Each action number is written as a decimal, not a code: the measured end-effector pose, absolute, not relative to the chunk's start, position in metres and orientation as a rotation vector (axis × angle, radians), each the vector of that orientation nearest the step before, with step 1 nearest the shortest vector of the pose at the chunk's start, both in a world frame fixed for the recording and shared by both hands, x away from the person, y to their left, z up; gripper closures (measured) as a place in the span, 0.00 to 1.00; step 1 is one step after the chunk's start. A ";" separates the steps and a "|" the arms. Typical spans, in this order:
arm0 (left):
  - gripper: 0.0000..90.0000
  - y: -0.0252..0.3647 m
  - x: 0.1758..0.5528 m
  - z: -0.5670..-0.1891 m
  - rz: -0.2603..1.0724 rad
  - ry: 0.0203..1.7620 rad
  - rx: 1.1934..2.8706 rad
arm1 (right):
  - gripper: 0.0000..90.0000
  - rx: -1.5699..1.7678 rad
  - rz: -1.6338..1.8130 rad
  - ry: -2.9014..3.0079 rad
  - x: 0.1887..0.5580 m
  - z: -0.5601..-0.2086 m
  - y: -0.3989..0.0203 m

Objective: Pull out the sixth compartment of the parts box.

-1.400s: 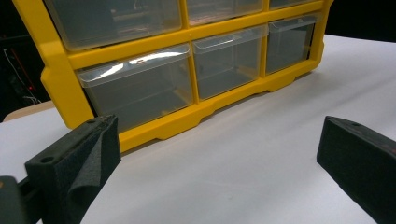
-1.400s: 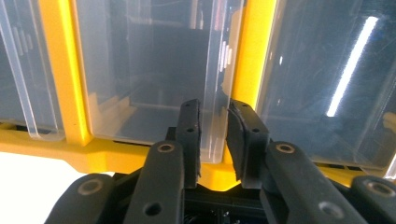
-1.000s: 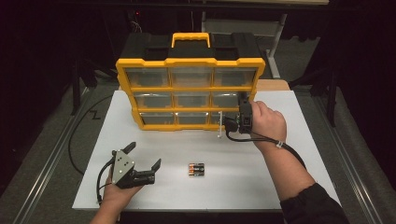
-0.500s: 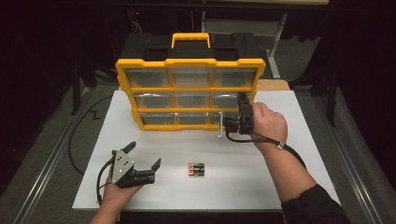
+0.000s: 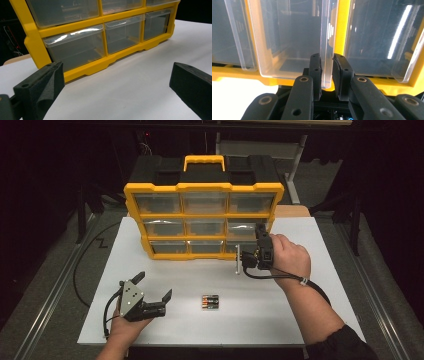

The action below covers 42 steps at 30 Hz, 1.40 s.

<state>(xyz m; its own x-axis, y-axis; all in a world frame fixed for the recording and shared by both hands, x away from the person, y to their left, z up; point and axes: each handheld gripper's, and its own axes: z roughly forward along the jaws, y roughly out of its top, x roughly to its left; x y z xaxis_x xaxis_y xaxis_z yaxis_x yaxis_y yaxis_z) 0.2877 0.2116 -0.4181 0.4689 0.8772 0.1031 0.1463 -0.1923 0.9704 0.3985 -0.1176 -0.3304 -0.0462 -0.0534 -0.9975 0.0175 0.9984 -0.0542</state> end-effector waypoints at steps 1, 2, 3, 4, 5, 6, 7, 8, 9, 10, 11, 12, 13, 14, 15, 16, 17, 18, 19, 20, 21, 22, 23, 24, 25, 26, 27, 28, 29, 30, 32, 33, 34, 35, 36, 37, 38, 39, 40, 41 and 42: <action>0.01 0.212 0.288 -0.418 0.854 0.900 1.647 | 0.89 -0.032 -0.056 1.615 0.395 -0.331 -0.118; 0.01 0.212 0.288 -0.418 0.854 0.900 1.647 | 0.89 -0.032 -0.056 1.615 0.395 -0.331 -0.118; 0.01 0.212 0.288 -0.418 0.854 0.901 1.645 | 0.89 -0.033 -0.054 1.613 0.394 -0.331 -0.118; 0.01 0.212 0.288 -0.418 0.855 0.902 1.645 | 0.89 -0.031 -0.052 1.614 0.393 -0.331 -0.119; 0.01 0.212 0.287 -0.418 0.855 0.902 1.644 | 0.89 -0.030 -0.045 1.614 0.390 -0.332 -0.119; 0.01 0.212 0.287 -0.418 0.855 0.902 1.644 | 0.89 -0.030 -0.045 1.614 0.390 -0.332 -0.119; 0.01 0.212 0.287 -0.418 0.856 0.902 1.644 | 0.89 -0.029 -0.045 1.617 0.387 -0.331 -0.119; 0.01 0.212 0.287 -0.418 0.856 0.902 1.644 | 0.89 -0.029 -0.045 1.617 0.387 -0.331 -0.119; 0.01 0.212 0.287 -0.418 0.855 0.902 1.644 | 0.89 -0.028 -0.042 1.620 0.386 -0.331 -0.119; 0.01 0.212 0.287 -0.418 0.854 0.901 1.645 | 0.89 -0.026 -0.039 1.622 0.385 -0.331 -0.119; 0.01 0.212 0.287 -0.418 0.853 0.901 1.647 | 0.89 -0.027 -0.040 1.624 0.383 -0.331 -0.119; 0.01 0.212 0.287 -0.418 0.853 0.901 1.647 | 0.89 -0.027 -0.040 1.624 0.383 -0.331 -0.119; 0.01 0.212 0.288 -0.418 0.852 0.901 1.647 | 0.89 -0.021 -0.035 1.627 0.381 -0.331 -0.119; 0.01 0.212 0.288 -0.418 0.851 0.902 1.645 | 0.89 -0.021 -0.035 1.627 0.381 -0.331 -0.119; 0.01 0.212 0.288 -0.418 0.853 0.902 1.645 | 0.89 -0.031 -0.040 1.630 0.379 -0.330 -0.120; 0.01 0.212 0.288 -0.418 0.855 0.902 1.644 | 0.89 -0.031 -0.040 1.630 0.379 -0.330 -0.120; 0.01 0.212 0.288 -0.418 0.855 0.903 1.643 | 0.89 -0.030 -0.037 1.633 0.377 -0.330 -0.120; 0.01 0.213 0.288 -0.418 0.855 0.904 1.642 | 0.89 -0.030 -0.037 1.633 0.377 -0.330 -0.120; 0.01 0.213 0.288 -0.418 0.855 0.905 1.641 | 0.89 -0.034 -0.038 1.636 0.375 -0.330 -0.120; 0.01 0.213 0.288 -0.418 0.855 0.905 1.641 | 0.89 -0.034 -0.038 1.636 0.375 -0.330 -0.120; 0.01 0.213 0.288 -0.418 0.855 0.905 1.640 | 0.89 -0.035 -0.039 1.636 0.375 -0.329 -0.120; 0.01 0.213 0.288 -0.418 0.855 0.906 1.640 | 0.89 -0.035 -0.037 1.637 0.374 -0.329 -0.121; 0.01 0.213 0.288 -0.418 0.856 0.905 1.641 | 0.89 -0.038 -0.036 1.637 0.371 -0.329 -0.121; 0.01 0.213 0.288 -0.418 0.857 0.905 1.642 | 0.89 -0.038 -0.036 1.637 0.371 -0.329 -0.121; 0.01 0.213 0.288 -0.418 0.858 0.905 1.643 | 0.89 -0.032 -0.029 1.637 0.369 -0.330 -0.122; 0.01 0.213 0.288 -0.418 0.858 0.905 1.643 | 0.89 -0.033 -0.025 1.635 0.369 -0.330 -0.122; 0.01 0.213 0.288 -0.418 0.858 0.905 1.643 | 0.89 -0.033 -0.025 1.635 0.369 -0.330 -0.122; 0.01 0.213 0.288 -0.418 0.858 0.904 1.644 | 0.89 -0.040 -0.030 1.636 0.368 -0.329 -0.123; 0.01 0.213 0.288 -0.418 0.859 0.904 1.645 | 0.89 -0.042 -0.030 1.634 0.366 -0.329 -0.123; 0.01 0.213 0.288 -0.418 0.860 0.903 1.645 | 0.89 -0.043 -0.028 1.635 0.365 -0.329 -0.123; 0.01 0.213 0.288 -0.418 0.860 0.903 1.646 | 0.89 -0.042 -0.028 1.635 0.364 -0.329 -0.123; 0.01 0.213 0.288 -0.418 0.860 0.903 1.646 | 0.89 -0.042 -0.028 1.635 0.364 -0.329 -0.123; 0.01 0.212 0.288 -0.418 0.860 0.904 1.646 | 0.89 -0.042 -0.028 1.636 0.363 -0.330 -0.123; 0.01 0.212 0.288 -0.418 0.861 0.903 1.647 | 0.89 -0.043 -0.023 1.635 0.362 -0.330 -0.124; 0.01 0.212 0.288 -0.418 0.861 0.903 1.647 | 0.89 -0.043 -0.023 1.635 0.362 -0.330 -0.124; 0.01 0.213 0.288 -0.418 0.861 0.903 1.646 | 0.89 -0.034 -0.020 1.639 0.360 -0.331 -0.124; 0.01 0.213 0.288 -0.418 0.861 0.903 1.646 | 0.89 -0.044 -0.023 1.634 0.360 -0.331 -0.124; 0.01 0.213 0.288 -0.418 0.861 0.903 1.646 | 0.89 -0.044 -0.023 1.634 0.360 -0.331 -0.124; 0.01 0.213 0.288 -0.418 0.860 0.904 1.646 | 0.89 -0.035 -0.019 1.637 0.359 -0.331 -0.124; 0.01 0.213 0.288 -0.418 0.860 0.904 1.649 | 0.89 -0.041 -0.021 1.637 0.358 -0.331 -0.124; 0.01 0.212 0.288 -0.418 0.859 0.903 1.649 | 0.89 -0.045 -0.022 1.637 0.358 -0.330 -0.124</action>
